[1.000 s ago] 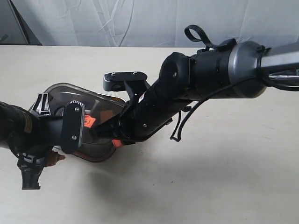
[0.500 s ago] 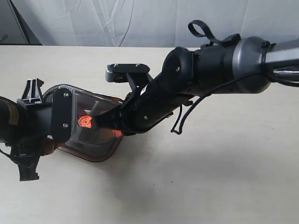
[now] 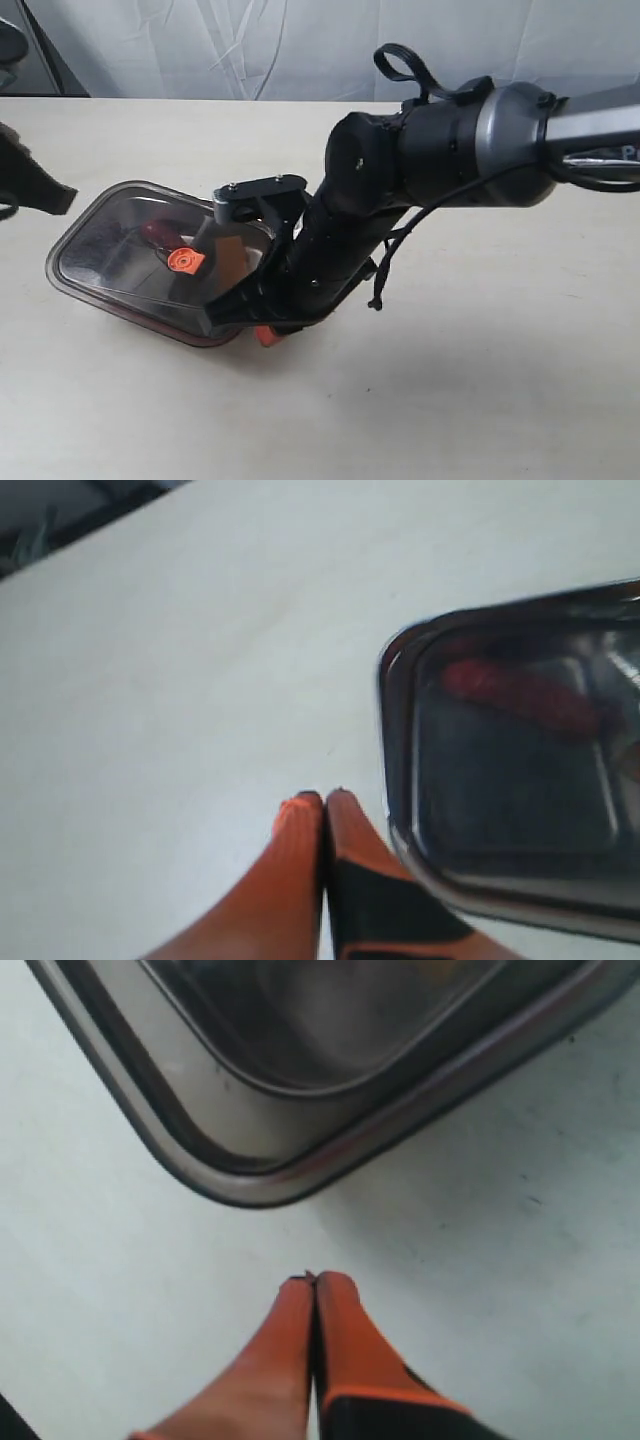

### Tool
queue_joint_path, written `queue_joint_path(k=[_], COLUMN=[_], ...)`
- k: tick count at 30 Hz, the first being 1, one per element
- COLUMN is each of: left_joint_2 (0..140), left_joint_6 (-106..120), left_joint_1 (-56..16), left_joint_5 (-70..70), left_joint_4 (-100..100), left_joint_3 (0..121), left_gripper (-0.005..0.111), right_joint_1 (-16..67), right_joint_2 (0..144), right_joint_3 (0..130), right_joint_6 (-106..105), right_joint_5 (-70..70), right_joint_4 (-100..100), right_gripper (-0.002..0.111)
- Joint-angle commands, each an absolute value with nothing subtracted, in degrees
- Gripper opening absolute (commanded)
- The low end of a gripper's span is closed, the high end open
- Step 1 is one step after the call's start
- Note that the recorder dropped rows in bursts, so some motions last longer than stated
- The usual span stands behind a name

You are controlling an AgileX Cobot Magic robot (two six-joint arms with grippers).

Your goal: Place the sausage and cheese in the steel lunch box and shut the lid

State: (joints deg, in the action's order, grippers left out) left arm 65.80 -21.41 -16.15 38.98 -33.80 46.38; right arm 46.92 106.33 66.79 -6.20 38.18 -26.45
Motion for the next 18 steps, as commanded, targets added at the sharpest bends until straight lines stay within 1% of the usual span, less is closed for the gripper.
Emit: queue_joint_path(k=[1,8,13,18], left_joint_2=[69.11,77.27,83.18,87.27], left_joint_6=[-17.67,-3.71,-0.89,2.06], left_joint_1=[-11.01,-3.15,0.91,2.14], left_joint_5=[49.66,55.72,64.30,64.60], left_joint_4=[-25.37,-7.38,-5.82,-1.55], left_joint_3=[50.42,55.26,57.41,57.41], left_gripper=[0.000,0.000,0.000,0.000], right_joint_1=[48.29,49.47,51.65,52.40], right_joint_2=[106.45,106.45,106.58,107.56], right_joint_3=[67.04,67.04,67.04,67.04], right_joint_6=[-3.09,-2.29,-1.25,2.51], right_joint_5=[34.18,37.16,38.64,37.94], right_joint_4=[-26.17,-25.77,-25.53,-23.38], right_gripper=[0.000,0.000,0.000,0.000])
